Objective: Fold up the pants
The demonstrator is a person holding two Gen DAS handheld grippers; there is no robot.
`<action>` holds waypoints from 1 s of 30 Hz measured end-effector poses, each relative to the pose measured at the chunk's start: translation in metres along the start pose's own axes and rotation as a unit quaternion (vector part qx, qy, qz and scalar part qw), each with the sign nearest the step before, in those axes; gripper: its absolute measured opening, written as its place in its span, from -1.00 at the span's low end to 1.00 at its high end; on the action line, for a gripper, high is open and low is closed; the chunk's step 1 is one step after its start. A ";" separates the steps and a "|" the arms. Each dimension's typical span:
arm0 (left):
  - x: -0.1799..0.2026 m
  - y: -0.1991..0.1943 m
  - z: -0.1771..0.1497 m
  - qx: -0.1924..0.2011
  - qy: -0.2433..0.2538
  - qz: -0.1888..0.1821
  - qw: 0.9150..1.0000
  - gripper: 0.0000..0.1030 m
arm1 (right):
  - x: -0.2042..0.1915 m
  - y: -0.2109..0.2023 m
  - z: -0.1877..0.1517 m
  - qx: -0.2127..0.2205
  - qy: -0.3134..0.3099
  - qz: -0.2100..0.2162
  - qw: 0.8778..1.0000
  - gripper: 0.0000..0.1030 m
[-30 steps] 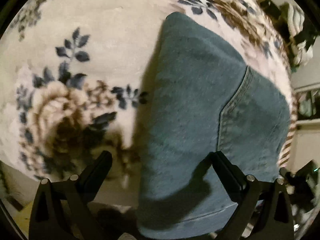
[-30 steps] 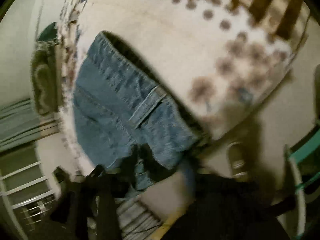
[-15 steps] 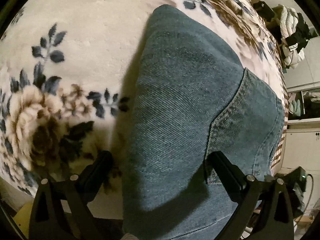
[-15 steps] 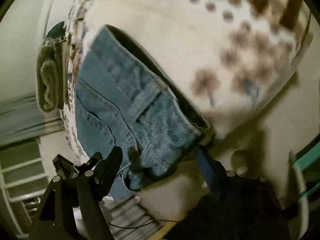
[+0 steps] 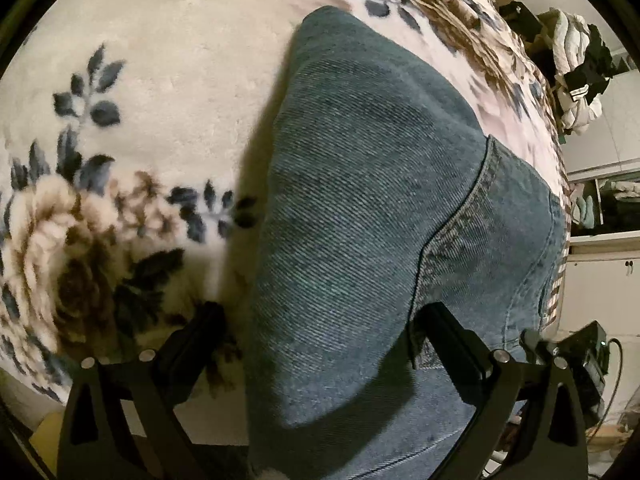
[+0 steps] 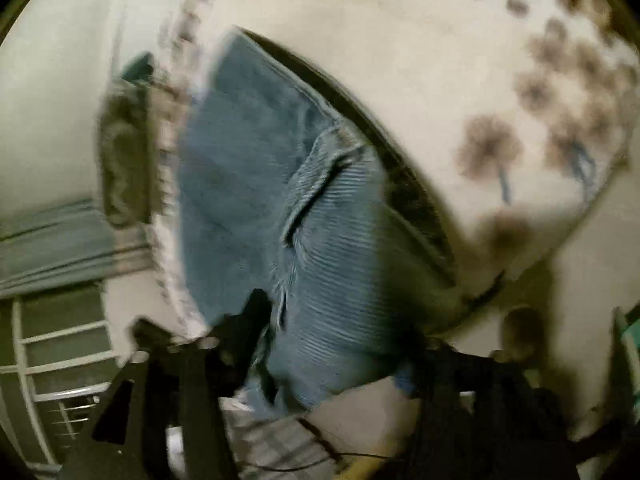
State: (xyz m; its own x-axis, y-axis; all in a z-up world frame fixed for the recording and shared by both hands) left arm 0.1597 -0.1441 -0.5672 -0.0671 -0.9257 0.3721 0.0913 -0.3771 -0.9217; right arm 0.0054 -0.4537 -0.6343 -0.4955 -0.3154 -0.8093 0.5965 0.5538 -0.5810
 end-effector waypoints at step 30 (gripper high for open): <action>0.015 -0.189 0.019 0.136 -0.025 -0.089 0.986 -0.63 | -0.201 -0.044 -0.030 0.016 -0.152 -0.027 0.988 -0.44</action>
State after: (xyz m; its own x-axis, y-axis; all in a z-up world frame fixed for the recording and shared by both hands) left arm 0.1603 -0.0871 -0.3857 -0.0580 -0.8420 0.5364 0.3469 -0.5209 -0.7800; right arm 0.0594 -0.3913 -0.4436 -0.3177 -0.5634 -0.7627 0.5961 0.5068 -0.6227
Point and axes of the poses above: each gripper's, at about its wrist camera, not at the fingertips, and y roughly the way its jaws point, x to its right, z to its top, the point moved 3 cm from there along y, roughly the way its jaws point, and after that the axes turned 7 degrees about z, right-handed, at the moved point
